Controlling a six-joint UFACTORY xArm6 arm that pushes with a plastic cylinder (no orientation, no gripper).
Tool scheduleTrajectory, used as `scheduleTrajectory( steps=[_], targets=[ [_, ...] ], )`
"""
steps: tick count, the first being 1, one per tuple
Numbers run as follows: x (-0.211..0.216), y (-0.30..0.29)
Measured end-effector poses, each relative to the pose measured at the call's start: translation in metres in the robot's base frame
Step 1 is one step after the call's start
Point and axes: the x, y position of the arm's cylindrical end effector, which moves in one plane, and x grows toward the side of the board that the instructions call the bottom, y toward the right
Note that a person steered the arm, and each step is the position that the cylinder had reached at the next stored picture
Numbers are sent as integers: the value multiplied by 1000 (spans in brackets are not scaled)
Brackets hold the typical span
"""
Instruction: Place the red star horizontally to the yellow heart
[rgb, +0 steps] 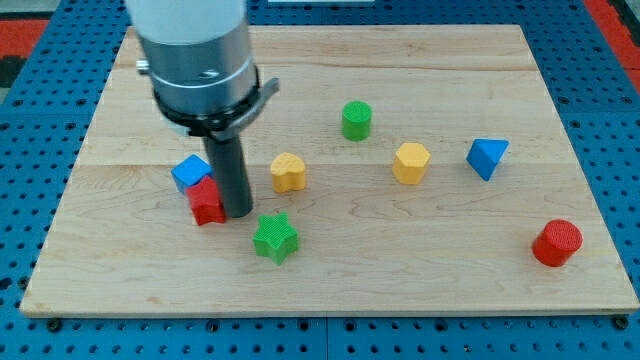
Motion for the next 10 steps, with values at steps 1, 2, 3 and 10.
scheduleTrajectory(
  steps=[1,2,3,10],
  targets=[
    [0,-12],
    [-3,-32],
    [-2,-32],
    [-26,81]
  ],
)
